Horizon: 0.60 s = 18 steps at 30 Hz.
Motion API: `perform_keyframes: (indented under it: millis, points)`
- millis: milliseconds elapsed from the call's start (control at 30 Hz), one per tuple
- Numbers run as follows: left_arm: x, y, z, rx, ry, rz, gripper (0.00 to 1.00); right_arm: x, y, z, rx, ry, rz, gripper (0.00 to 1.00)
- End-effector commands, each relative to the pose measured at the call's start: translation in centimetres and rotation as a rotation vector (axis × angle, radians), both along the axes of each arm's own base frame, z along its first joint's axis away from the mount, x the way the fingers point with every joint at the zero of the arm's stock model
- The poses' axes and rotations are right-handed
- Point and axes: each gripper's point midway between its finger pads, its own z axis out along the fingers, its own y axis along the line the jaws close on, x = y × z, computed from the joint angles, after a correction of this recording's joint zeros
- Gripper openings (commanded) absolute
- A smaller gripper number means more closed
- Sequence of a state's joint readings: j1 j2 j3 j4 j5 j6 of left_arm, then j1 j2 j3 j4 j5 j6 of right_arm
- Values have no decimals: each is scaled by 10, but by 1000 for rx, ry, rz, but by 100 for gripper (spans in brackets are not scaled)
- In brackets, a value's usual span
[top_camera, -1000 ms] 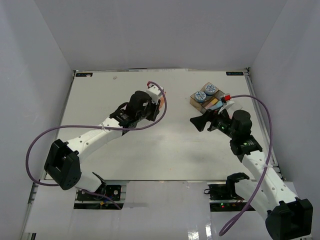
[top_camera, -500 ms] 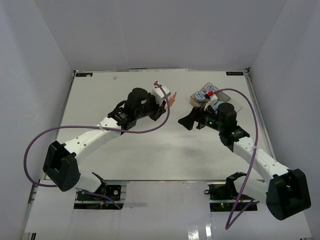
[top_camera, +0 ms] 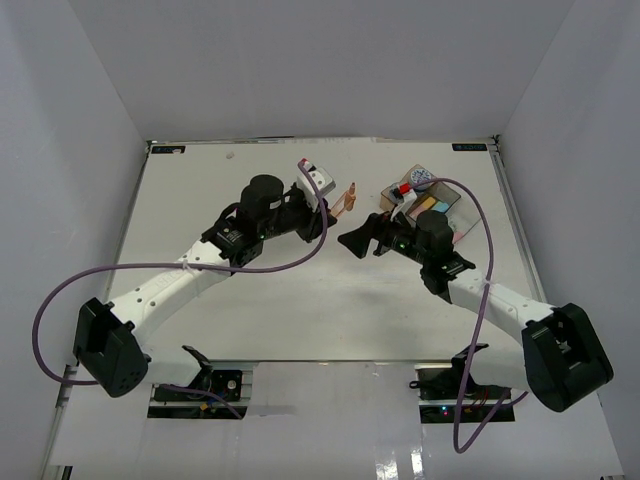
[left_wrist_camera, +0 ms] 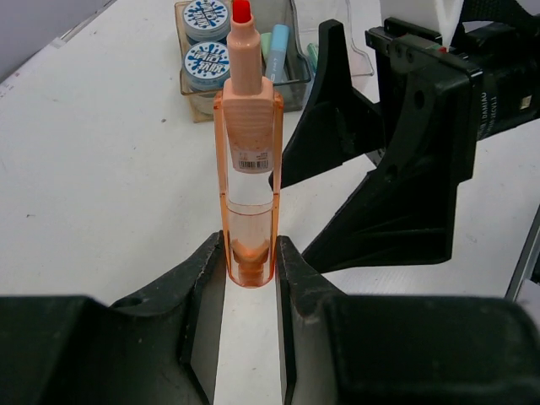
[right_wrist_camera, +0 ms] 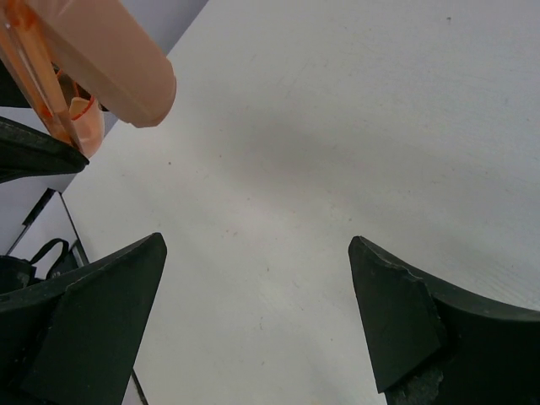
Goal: Sort the stationery into containers
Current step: Close the pen cap on the pen.
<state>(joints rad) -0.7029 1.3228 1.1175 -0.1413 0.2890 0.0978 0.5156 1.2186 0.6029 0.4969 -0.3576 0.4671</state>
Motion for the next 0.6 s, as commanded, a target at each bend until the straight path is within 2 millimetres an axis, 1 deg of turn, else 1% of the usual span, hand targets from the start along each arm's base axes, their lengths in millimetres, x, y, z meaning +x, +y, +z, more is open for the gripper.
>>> perform_keyframes:
  millis: [0,200,267,300,567]
  points:
    - [-15,-1,13,-57,0,-38,28,14,3,27,92,-120,-53,95]
    - [-14,2,7,-48,-2,-26,28,20,7,36,149,-144,-64,95]
    - [-16,2,6,-46,1,-28,27,20,9,35,158,-147,-63,95]
    - [-15,2,6,-48,1,-27,27,21,10,39,170,-161,-62,95]
    - [-17,4,5,-42,-6,-28,27,28,9,42,187,-181,-89,95]
